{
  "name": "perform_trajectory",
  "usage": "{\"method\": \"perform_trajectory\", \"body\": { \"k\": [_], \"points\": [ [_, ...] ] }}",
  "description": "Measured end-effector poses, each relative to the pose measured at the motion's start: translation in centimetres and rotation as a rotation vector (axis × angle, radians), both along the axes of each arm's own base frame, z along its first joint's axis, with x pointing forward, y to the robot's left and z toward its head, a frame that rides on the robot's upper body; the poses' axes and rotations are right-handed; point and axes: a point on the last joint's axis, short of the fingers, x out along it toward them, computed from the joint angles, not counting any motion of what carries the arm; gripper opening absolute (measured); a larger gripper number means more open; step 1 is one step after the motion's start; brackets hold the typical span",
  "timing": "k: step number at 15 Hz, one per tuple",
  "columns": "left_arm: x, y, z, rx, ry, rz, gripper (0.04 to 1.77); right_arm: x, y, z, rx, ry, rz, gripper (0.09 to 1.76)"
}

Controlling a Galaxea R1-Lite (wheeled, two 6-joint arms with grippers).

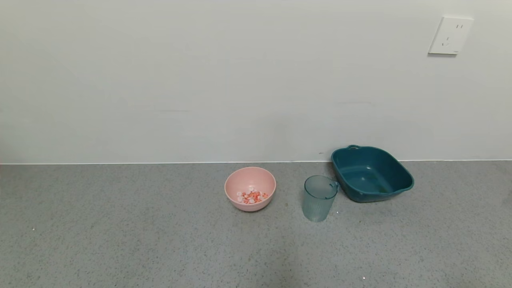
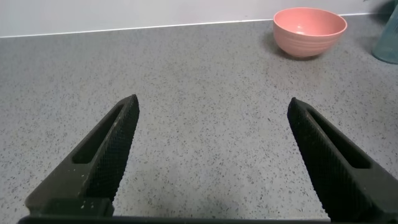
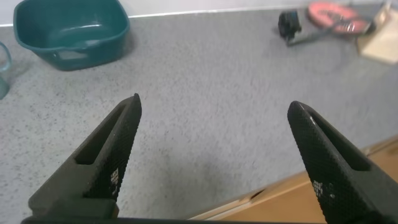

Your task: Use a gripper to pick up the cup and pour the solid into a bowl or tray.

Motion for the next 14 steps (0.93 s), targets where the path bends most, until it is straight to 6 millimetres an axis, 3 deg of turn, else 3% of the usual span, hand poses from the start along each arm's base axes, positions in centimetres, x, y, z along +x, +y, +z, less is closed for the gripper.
{"method": "perform_trajectory", "body": {
  "k": [5, 14],
  "points": [
    [0.0, 0.0, 0.0, 0.0, 0.0, 0.0, 1.72, -0.3, 0.3, -0.5, 0.046, -0.073, 0.122, 1.71],
    [0.0, 0.0, 0.0, 0.0, -0.001, 0.0, 1.72, -0.8, 1.1, 1.5, 0.075, -0.172, 0.541, 1.71]
  ]
}}
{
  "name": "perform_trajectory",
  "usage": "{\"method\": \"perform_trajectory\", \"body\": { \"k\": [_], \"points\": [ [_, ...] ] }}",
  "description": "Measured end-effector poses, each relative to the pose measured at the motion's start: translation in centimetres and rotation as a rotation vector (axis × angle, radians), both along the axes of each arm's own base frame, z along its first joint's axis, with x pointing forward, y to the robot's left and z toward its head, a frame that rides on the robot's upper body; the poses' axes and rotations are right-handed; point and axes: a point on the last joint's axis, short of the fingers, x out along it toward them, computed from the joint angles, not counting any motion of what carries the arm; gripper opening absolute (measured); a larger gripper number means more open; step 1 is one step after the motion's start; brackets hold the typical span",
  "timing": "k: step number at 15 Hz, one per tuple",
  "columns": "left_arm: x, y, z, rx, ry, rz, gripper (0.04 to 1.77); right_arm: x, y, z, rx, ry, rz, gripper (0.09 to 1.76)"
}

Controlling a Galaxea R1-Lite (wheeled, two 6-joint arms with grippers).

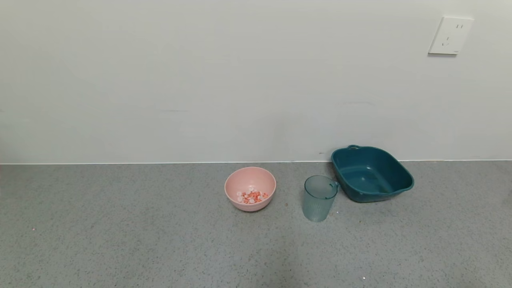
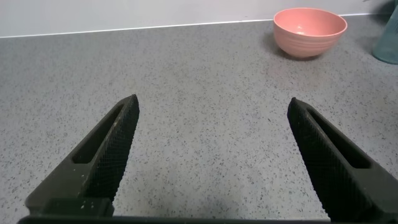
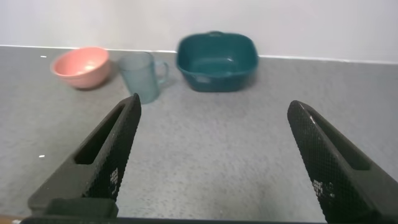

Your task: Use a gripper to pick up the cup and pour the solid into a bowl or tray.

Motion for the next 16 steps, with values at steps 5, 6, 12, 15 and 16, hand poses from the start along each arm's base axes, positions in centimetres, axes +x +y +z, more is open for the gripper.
{"method": "perform_trajectory", "body": {
  "k": [5, 6, 12, 15, 16],
  "points": [
    [0.0, 0.0, 0.0, 0.0, 0.0, 0.0, 1.72, -0.3, 0.0, 0.9, -0.001, -0.029, 0.071, 1.71],
    [0.0, 0.0, 0.0, 0.0, 0.001, 0.0, 1.72, -0.3, 0.1, 0.6, -0.002, -0.019, 0.077, 1.71],
    [0.0, 0.0, 0.0, 0.0, 0.001, 0.0, 1.72, 0.2, 0.2, -0.4, -0.008, 0.018, 0.046, 1.71],
    [0.0, 0.0, 0.0, 0.0, 0.0, 0.0, 1.72, 0.2, 0.6, -1.2, -0.004, 0.036, 0.072, 1.71],
    [0.0, 0.0, 0.0, 0.0, 0.0, 0.0, 1.72, 0.1, 0.7, -1.6, -0.004, 0.032, 0.071, 1.71]
  ]
}}
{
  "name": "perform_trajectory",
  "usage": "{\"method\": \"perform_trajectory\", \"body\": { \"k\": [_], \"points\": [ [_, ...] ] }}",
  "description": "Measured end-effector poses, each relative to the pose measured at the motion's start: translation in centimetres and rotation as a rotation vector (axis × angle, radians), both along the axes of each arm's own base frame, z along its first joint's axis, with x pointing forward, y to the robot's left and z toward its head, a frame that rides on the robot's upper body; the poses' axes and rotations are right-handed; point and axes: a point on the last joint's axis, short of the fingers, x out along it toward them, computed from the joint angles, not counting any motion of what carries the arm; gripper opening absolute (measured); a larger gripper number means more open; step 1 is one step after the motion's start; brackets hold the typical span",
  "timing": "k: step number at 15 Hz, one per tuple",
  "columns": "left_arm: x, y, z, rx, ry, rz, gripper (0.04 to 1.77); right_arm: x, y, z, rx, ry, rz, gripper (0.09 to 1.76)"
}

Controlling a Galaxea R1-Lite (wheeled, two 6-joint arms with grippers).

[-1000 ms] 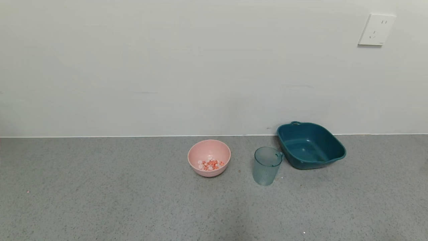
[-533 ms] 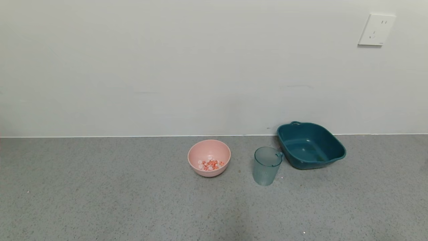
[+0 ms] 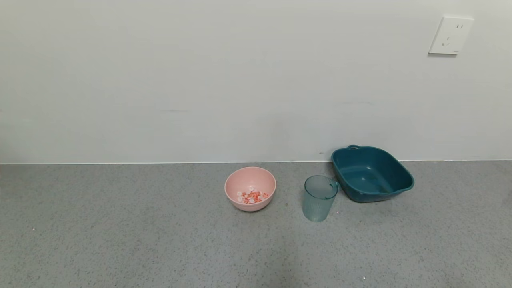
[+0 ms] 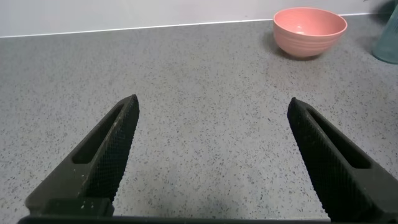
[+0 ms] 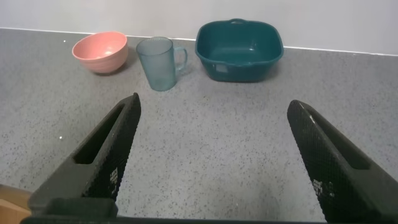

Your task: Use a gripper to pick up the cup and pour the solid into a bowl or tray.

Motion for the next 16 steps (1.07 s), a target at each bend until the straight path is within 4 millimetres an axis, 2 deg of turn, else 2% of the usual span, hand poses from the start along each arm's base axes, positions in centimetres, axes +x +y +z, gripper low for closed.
{"method": "perform_trajectory", "body": {
  "k": [6, 9, 12, 16],
  "points": [
    [0.0, 0.0, 0.0, 0.0, 0.0, 0.0, 1.72, -1.4, 0.0, -3.5, -0.001, -0.045, 0.012, 1.71],
    [0.0, 0.0, 0.0, 0.0, 0.0, 0.0, 1.72, -1.3, 0.0, -5.4, -0.007, -0.069, 0.006, 1.71],
    [0.0, 0.0, 0.0, 0.0, 0.0, 0.0, 1.72, -1.0, 0.0, -6.0, 0.003, -0.147, 0.002, 1.71],
    [0.0, 0.0, 0.0, 0.0, 0.0, 0.0, 1.72, -0.9, 0.1, -6.4, 0.004, -0.145, 0.036, 1.71]
  ]
}}
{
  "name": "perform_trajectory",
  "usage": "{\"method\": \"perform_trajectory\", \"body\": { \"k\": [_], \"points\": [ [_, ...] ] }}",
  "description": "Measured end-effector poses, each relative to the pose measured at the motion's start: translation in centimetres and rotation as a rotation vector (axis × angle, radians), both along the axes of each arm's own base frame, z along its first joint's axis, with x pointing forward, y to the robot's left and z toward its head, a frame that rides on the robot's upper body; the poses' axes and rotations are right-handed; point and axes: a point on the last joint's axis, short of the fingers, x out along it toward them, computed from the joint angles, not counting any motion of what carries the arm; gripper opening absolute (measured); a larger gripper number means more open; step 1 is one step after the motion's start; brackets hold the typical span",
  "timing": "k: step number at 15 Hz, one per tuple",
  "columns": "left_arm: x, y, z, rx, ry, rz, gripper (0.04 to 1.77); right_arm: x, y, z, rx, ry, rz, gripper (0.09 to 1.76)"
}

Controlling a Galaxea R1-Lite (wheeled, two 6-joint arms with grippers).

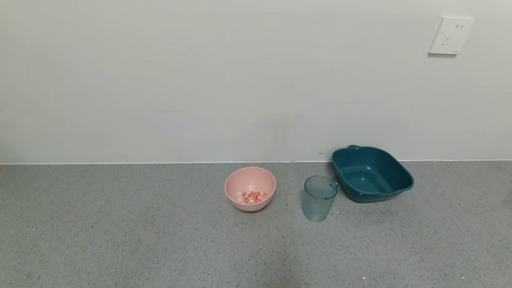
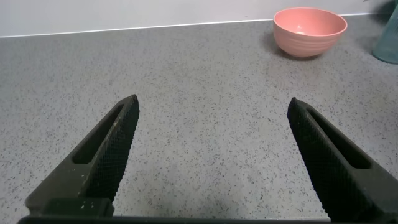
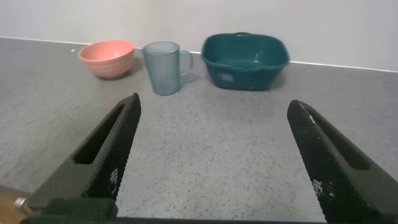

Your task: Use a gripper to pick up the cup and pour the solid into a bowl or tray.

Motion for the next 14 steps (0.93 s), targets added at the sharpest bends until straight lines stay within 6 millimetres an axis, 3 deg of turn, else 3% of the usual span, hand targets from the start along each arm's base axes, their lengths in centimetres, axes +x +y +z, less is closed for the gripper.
{"method": "perform_trajectory", "body": {
  "k": [3, 9, 14],
  "points": [
    [0.0, 0.0, 0.0, 0.0, 0.0, 0.0, 1.72, 0.0, 0.0, 0.0, -0.003, -0.003, -0.004, 1.71],
    [0.0, 0.0, 0.0, 0.0, 0.0, 0.0, 1.72, 0.2, -0.6, -1.6, -0.041, 0.13, -0.278, 1.71],
    [0.0, 0.0, 0.0, 0.0, 0.0, 0.0, 1.72, 0.2, -0.6, -1.5, -0.043, 0.128, -0.282, 1.71]
  ]
}}
